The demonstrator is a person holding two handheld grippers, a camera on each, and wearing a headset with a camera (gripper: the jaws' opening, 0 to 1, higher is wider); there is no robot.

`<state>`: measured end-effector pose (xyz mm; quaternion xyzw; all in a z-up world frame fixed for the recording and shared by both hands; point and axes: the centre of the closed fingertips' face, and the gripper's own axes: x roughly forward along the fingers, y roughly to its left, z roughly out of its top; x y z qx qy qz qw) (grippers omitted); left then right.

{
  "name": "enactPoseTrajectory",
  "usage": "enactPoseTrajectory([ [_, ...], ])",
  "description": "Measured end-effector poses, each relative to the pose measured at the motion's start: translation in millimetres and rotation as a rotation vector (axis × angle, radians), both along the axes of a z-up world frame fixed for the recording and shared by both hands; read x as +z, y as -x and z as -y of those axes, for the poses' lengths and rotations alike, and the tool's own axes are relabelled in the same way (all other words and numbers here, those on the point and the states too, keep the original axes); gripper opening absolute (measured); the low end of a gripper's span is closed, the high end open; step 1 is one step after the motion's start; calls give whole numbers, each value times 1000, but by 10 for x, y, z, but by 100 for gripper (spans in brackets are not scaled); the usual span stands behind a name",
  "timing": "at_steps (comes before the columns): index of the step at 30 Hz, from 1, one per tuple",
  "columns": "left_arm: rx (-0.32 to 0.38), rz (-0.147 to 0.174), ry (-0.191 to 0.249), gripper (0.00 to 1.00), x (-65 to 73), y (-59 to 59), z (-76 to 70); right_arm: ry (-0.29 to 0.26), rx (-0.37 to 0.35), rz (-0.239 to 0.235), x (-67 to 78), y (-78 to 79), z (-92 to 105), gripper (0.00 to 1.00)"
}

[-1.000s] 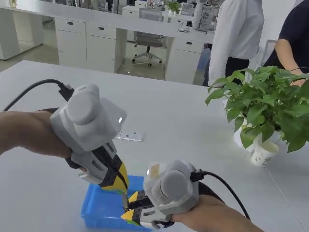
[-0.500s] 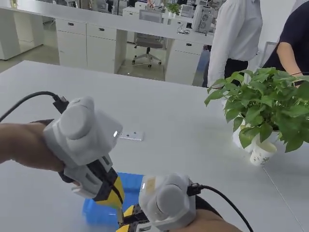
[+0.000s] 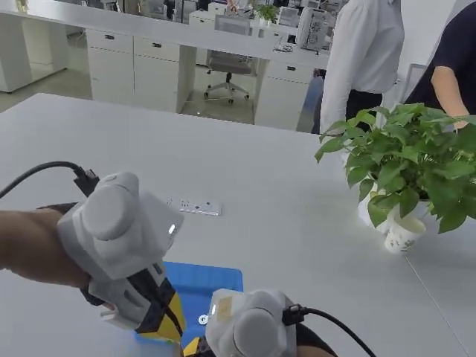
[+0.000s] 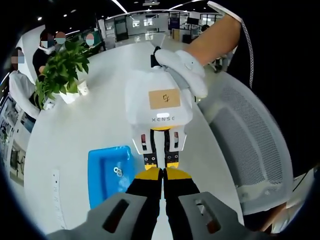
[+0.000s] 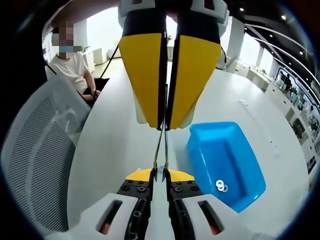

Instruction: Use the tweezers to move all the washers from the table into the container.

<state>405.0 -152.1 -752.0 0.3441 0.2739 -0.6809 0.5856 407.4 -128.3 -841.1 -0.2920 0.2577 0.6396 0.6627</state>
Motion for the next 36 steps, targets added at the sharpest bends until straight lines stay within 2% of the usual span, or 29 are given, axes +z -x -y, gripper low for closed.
enactPoseTrajectory([
  [14, -3, -16, -13, 4, -128, 152, -25, -2, 8, -23, -118, 158, -21, 12],
  [36, -2, -38, -21, 4, -270, 242, -28, 0, 9, -57, -265, 274, -36, 12],
])
